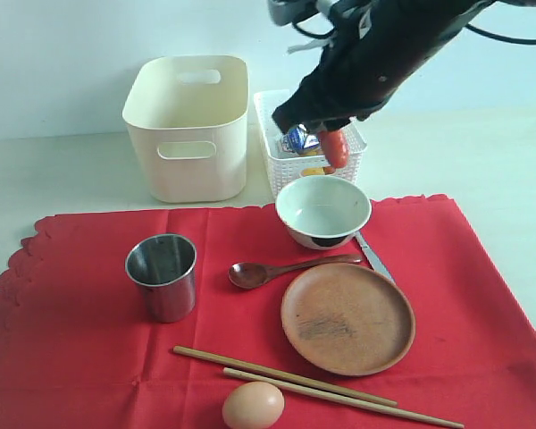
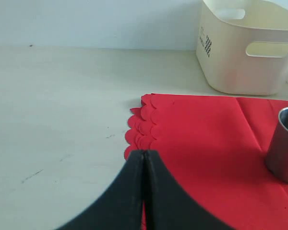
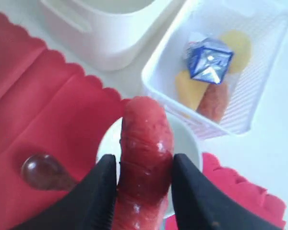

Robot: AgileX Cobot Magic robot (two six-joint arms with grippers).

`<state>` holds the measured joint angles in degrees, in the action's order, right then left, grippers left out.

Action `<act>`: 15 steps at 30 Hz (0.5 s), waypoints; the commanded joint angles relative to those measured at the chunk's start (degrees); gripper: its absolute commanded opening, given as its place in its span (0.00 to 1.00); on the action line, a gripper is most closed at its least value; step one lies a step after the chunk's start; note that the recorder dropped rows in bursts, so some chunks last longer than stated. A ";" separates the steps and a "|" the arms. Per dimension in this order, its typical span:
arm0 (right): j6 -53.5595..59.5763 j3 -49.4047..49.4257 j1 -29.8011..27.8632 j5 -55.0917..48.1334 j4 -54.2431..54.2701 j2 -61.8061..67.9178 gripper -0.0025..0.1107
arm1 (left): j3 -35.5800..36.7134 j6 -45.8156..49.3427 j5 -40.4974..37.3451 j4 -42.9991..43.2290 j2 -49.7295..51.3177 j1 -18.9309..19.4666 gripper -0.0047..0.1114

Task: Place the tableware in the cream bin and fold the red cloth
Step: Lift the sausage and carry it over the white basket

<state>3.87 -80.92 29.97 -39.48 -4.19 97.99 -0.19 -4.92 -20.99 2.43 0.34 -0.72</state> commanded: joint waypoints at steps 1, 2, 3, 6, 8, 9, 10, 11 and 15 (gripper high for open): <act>-1.03 -0.13 -5.81 9.40 0.15 -0.02 0.02 | 0.19 0.17 0.73 -0.17 -0.34 0.18 0.04; -1.03 -0.13 -6.80 11.04 0.97 0.28 0.02 | 0.19 0.17 0.73 -0.17 -0.34 0.18 0.04; -0.92 -0.13 -8.49 14.30 3.68 1.18 0.02 | 0.19 0.17 0.73 -0.17 -0.34 0.18 0.04; -0.52 -3.07 -11.17 16.44 5.81 5.13 0.02 | 0.19 0.17 0.73 -0.17 -0.34 0.18 0.04; -0.40 -7.67 -12.24 15.20 5.96 9.95 0.02 | 0.19 0.17 0.73 -0.17 -0.34 0.18 0.04; -0.29 -10.91 -12.59 14.76 5.96 13.02 0.02 | 0.19 0.17 0.73 -0.17 -0.34 0.18 0.04; -0.02 -13.87 -12.68 14.66 5.96 15.85 0.02 | 0.19 0.17 0.73 -0.17 -0.34 0.18 0.04; 0.12 -16.62 -12.80 14.30 5.96 18.37 0.02 | 0.19 0.17 0.73 -0.17 -0.34 0.18 0.04; 1.02 -28.09 -12.80 12.33 5.72 28.32 0.02 | 0.19 0.17 0.73 -0.17 -0.34 0.18 0.04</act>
<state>4.12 -104.27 17.37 -26.44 1.56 122.60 -0.19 -4.92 -20.99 2.43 0.34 -0.72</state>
